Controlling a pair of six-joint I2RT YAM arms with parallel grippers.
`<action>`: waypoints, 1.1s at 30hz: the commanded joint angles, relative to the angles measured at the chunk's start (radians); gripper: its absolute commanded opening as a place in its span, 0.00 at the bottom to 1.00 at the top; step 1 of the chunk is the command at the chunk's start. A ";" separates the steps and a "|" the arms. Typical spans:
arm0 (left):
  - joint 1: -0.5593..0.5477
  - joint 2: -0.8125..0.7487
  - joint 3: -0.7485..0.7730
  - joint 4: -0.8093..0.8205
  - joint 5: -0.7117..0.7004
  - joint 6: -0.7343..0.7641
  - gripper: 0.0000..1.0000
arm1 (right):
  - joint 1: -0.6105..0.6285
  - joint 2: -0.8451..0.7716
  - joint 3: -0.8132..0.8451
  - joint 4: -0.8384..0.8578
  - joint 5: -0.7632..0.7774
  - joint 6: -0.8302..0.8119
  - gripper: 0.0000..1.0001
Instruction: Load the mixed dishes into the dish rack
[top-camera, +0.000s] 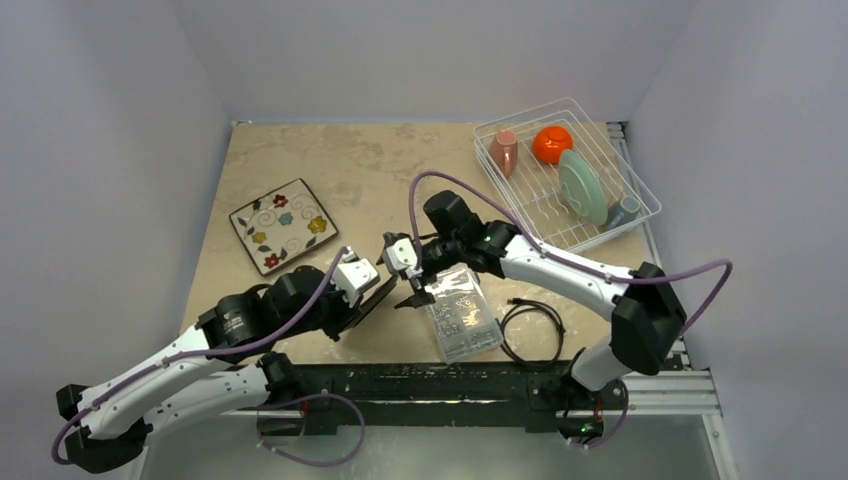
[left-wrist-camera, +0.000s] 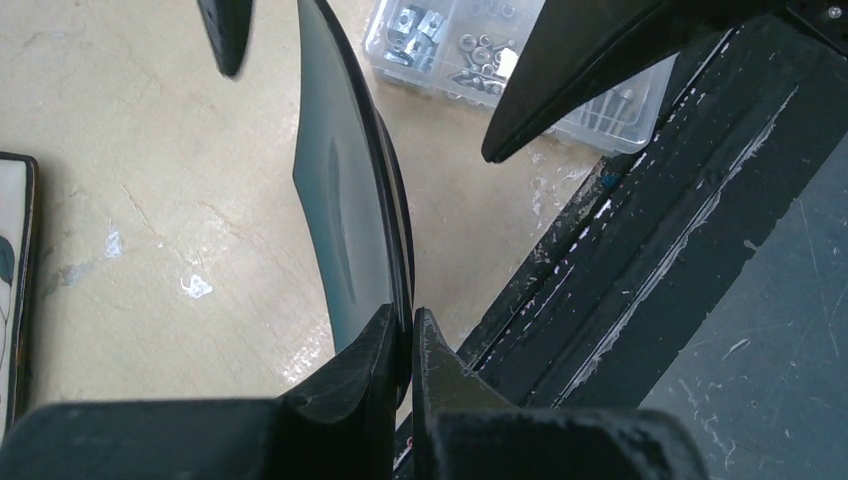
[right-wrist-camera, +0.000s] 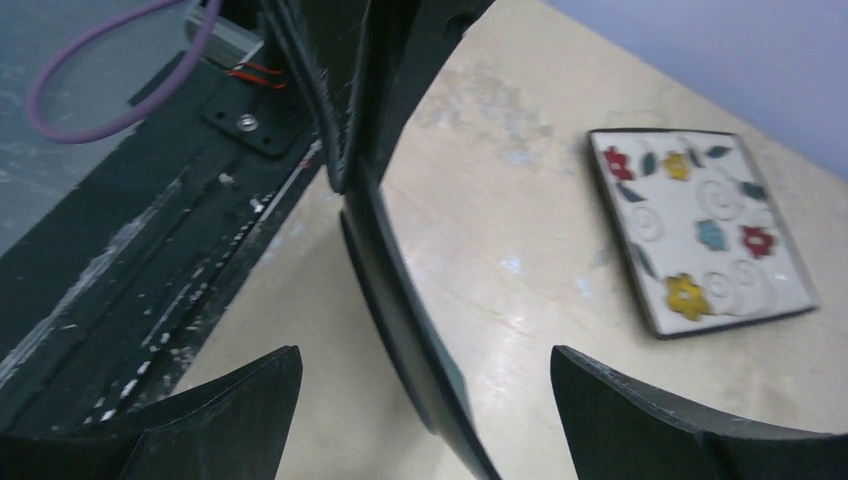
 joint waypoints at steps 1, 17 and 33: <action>0.004 -0.028 -0.010 0.092 0.039 0.022 0.00 | 0.002 0.072 0.032 -0.077 -0.163 -0.084 0.89; 0.015 -0.043 -0.037 0.127 0.110 0.053 0.00 | 0.092 0.192 -0.067 0.268 0.087 0.092 0.46; 0.018 -0.309 0.130 0.138 -0.255 -0.048 0.79 | 0.092 -0.028 -0.261 0.563 0.078 0.443 0.00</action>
